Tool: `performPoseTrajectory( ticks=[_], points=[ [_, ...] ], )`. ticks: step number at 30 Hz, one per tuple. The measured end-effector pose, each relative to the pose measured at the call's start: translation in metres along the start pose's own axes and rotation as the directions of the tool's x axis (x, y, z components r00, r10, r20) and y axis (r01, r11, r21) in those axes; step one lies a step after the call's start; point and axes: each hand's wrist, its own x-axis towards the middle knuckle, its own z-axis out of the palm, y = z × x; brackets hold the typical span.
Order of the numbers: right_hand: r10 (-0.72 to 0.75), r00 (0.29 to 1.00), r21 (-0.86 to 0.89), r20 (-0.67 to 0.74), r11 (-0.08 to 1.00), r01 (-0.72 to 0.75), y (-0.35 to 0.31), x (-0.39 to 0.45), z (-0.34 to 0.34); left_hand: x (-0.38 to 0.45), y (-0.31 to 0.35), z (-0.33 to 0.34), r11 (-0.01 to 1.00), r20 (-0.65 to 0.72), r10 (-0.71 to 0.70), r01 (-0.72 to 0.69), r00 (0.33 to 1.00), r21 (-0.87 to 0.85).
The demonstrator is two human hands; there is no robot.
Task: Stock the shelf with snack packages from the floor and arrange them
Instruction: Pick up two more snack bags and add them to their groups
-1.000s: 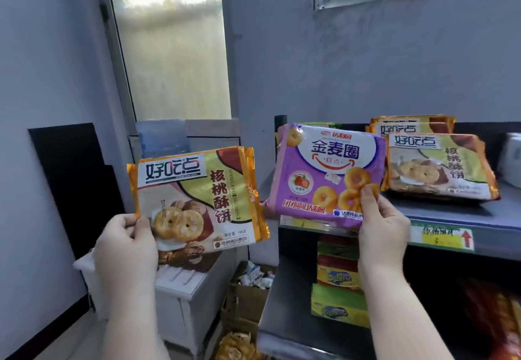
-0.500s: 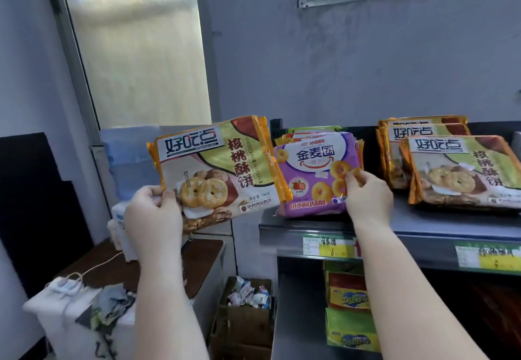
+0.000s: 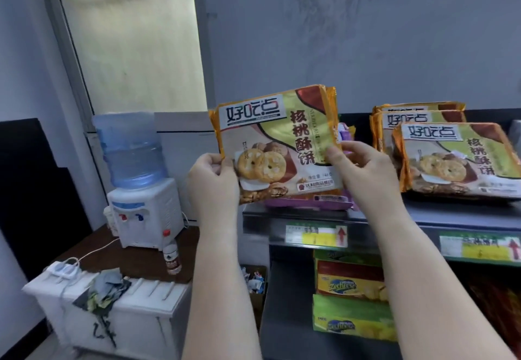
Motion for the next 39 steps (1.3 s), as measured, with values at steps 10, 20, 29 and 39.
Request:
performPoseTrajectory(
  ticks=[10, 20, 29, 39],
  points=[
    [-0.050, 0.914, -0.031, -0.403, 0.999, 0.041, 0.053, 0.011, -0.135, -0.108, 0.079, 0.120, 0.968, 0.191, 0.138, -0.092, 0.972, -0.234],
    [0.101, 0.941, -0.484, -0.324, 0.837, -0.257, 0.111, 0.025, -0.212, -0.155, 0.088, 0.197, 0.989, 0.494, 0.080, -0.132, 0.866, 0.072],
    [-0.524, 0.811, -0.259, -0.258, 0.847, 0.465, 0.090, -0.023, -0.140, -0.170, 0.062, 0.084, 0.922, -0.129, 0.365, -0.338, 0.922, 0.190],
    [-0.691, 0.606, 0.256, 0.395, 0.716, 0.650, 0.011, -0.217, 0.031, -0.226, -0.037, -0.190, 0.738, -0.411, 0.065, 0.233, 0.910, 0.633]
  ],
)
